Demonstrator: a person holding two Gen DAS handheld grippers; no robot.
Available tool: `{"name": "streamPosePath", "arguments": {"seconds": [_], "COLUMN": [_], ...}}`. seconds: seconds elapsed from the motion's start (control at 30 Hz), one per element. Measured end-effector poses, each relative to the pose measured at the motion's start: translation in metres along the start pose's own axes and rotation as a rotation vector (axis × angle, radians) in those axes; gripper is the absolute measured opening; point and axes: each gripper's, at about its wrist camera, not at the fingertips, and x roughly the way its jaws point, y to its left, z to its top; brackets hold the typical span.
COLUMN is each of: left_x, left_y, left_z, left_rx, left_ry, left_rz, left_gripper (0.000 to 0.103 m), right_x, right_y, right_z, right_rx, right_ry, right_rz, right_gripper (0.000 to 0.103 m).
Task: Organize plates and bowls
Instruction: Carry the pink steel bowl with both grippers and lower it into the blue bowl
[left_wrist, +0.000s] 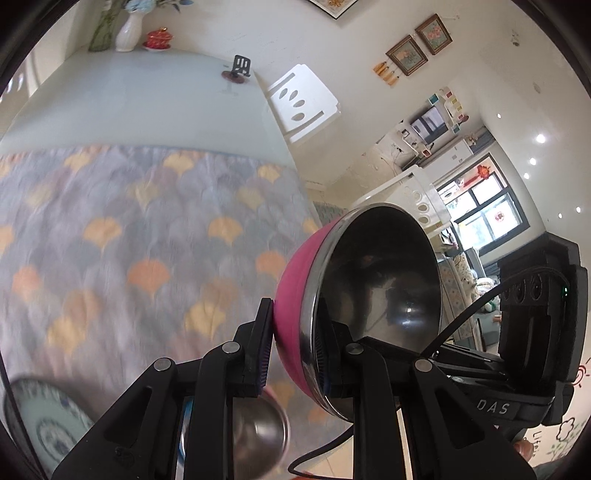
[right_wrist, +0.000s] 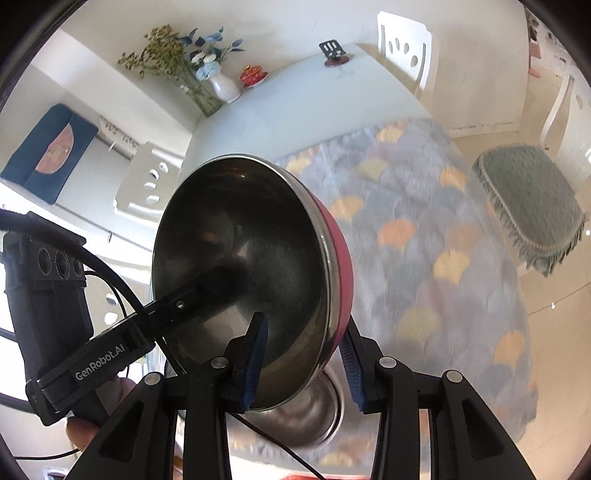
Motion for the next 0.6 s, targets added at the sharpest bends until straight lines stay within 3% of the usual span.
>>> {"name": "streamPosePath", "arguments": {"seconds": [0.37, 0.6], "left_x": [-0.006, -0.003], "left_y": [0.038, 0.051], "left_z": [-0.091, -0.114], "left_rx": [-0.129, -0.125], "left_ry": [0.034, 0.052], "left_rz": [0.03, 0.1], "left_gripper": [0.017, 0.017], "right_x": [0.032, 0.062], "right_y": [-0.002, -0.005], "right_z": [-0.081, -0.103], "right_rx": [0.006, 0.026], "right_ry": [0.142, 0.211], "right_rz": [0.015, 0.05], "right_gripper": [0.039, 0.039]}}
